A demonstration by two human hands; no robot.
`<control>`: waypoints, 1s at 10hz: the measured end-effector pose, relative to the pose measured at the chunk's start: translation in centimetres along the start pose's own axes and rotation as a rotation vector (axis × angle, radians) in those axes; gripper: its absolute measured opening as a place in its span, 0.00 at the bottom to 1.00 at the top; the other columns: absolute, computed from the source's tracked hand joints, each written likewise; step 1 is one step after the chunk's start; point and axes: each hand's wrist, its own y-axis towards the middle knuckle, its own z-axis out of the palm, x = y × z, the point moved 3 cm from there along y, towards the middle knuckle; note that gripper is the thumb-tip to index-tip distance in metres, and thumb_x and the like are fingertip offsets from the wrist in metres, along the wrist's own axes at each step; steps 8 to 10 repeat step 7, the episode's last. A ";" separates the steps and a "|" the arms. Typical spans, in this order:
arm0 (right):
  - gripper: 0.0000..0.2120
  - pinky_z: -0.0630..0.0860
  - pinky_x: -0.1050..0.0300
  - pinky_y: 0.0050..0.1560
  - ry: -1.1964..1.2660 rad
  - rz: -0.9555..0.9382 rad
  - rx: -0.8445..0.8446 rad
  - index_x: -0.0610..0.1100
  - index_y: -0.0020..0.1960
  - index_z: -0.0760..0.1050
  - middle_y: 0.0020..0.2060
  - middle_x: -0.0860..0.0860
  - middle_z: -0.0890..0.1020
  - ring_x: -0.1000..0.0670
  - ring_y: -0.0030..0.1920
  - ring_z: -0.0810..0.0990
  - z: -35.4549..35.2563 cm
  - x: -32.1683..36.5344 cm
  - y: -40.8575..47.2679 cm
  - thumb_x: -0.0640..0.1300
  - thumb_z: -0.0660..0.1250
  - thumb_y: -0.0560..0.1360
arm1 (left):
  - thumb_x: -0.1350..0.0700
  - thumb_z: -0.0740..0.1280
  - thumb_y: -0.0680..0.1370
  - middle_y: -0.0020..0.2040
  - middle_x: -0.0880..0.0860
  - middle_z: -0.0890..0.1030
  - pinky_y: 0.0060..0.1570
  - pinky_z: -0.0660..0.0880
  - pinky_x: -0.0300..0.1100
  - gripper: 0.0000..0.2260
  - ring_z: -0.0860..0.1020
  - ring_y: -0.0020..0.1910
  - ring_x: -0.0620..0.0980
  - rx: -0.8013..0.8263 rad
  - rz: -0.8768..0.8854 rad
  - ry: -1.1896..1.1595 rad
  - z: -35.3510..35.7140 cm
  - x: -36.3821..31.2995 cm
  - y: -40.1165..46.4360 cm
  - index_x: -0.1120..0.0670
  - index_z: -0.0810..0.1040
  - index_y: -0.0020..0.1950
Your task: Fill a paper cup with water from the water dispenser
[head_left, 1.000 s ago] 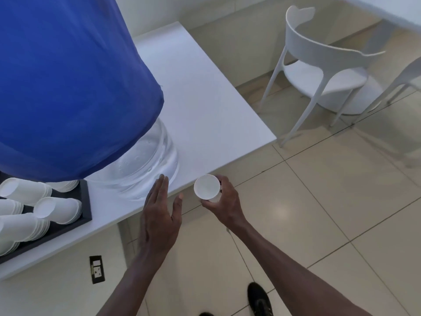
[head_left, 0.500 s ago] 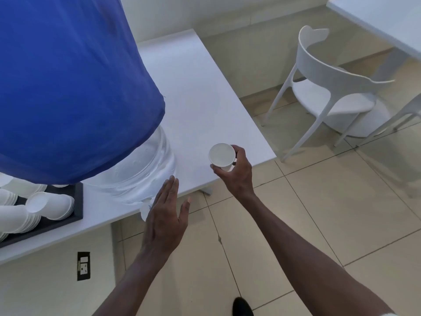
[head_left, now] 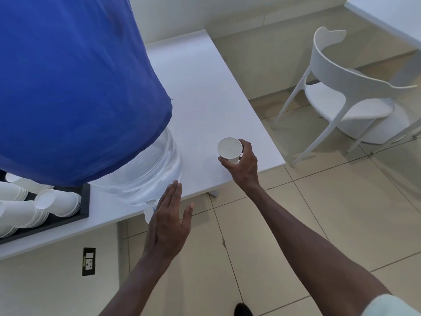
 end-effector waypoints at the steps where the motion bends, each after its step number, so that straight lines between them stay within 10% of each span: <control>1: 0.35 0.72 0.59 0.50 -0.009 0.009 0.018 0.45 0.66 0.68 0.57 0.52 0.78 0.50 0.53 0.75 0.3 -0.6 0.3 0.50 0.80 0.65 | 0.48 0.62 0.79 0.75 0.52 0.68 0.67 0.69 0.45 0.26 0.64 0.75 0.48 0.004 -0.010 0.012 0.0 0.1 -0.2 0.55 0.64 0.75; 10: 0.41 0.63 0.49 0.74 -0.127 -0.069 -0.008 0.45 0.77 0.55 0.77 0.47 0.64 0.48 0.76 0.61 -1.0 0.2 -2.1 0.61 0.69 0.73 | 0.46 0.58 0.80 0.77 0.52 0.64 0.73 0.63 0.44 0.26 0.59 0.77 0.44 -0.026 -0.028 -0.007 -1.1 1.3 -1.6 0.54 0.60 0.77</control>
